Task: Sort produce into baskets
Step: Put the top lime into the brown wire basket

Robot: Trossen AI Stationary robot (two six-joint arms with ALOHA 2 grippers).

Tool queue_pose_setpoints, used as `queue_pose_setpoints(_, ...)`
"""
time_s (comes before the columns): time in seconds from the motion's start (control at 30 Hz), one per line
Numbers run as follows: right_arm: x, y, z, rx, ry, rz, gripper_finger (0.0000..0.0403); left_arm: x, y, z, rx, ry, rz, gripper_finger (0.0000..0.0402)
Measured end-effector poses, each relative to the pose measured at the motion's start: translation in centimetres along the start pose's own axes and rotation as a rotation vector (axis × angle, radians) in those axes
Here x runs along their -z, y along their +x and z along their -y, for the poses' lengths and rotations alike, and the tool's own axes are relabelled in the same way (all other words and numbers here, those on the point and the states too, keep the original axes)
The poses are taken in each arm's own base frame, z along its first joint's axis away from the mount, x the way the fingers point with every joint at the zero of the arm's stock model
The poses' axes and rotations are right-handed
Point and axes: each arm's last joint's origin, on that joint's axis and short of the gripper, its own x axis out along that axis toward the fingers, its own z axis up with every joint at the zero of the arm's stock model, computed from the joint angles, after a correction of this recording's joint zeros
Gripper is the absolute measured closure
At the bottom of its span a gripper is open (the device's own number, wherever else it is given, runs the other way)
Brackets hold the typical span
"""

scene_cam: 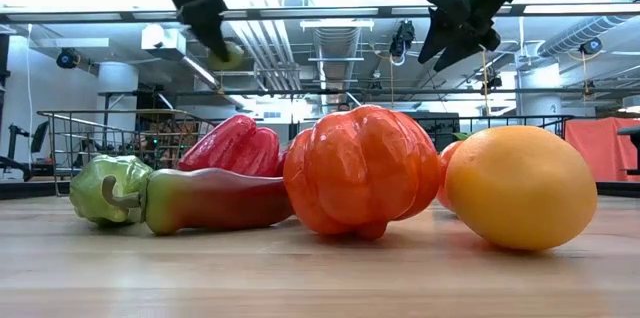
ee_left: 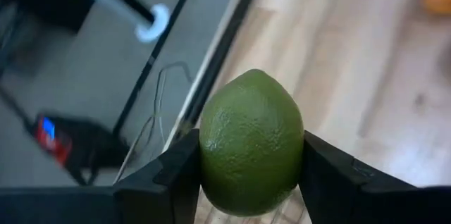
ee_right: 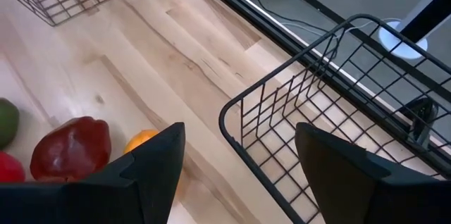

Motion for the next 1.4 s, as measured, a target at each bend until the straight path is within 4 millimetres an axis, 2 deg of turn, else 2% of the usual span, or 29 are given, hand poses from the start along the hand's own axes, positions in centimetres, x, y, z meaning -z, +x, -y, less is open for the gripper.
queue_pose_setpoints(0.1,0.2,0.1,0.0,0.002,-0.002,-0.006,0.0143,0.9,-0.1,-2.2,-0.053,-0.11,-0.037,0.0224)
queue_pose_setpoints(0.23,0.6,0.4,0.0,0.005,-0.006,-0.017,0.0148,2.0,0.7,-4.7,-0.079,-0.267,-0.099,0.0224)
queue_pose_setpoints(0.4,1.2,0.8,0.1,0.012,-0.003,-0.037,0.0147,3.5,3.1,-7.4,0.046,-0.501,-0.206,0.0224)
queue_pose_setpoints(0.57,1.6,1.1,0.1,0.015,0.001,-0.046,0.015,5.1,5.6,-8.9,-0.018,-0.569,-0.343,0.0224)
queue_pose_setpoints(0.83,1.6,1.2,0.1,0.012,0.004,-0.035,0.0148,7.8,9.3,-7.6,-0.022,-0.614,-0.402,0.0224)
queue_pose_setpoints(0.97,1.6,1.2,0.1,0.012,0.004,-0.035,0.0145,9.2,10.5,-6.7,-0.025,-0.637,-0.446,0.0223)
queue_pose_setpoints(1.2,1.6,1.2,0.1,0.012,0.004,-0.035,0.015,11.3,11.7,-5.4,-0.029,-0.666,-0.498,0.0223)
queue_pose_setpoints(1.4,1.5,1.2,0.1,0.012,0.004,-0.035,0.0151,12.2,11.9,-4.9,-0.025,-0.663,-0.525,0.0223)
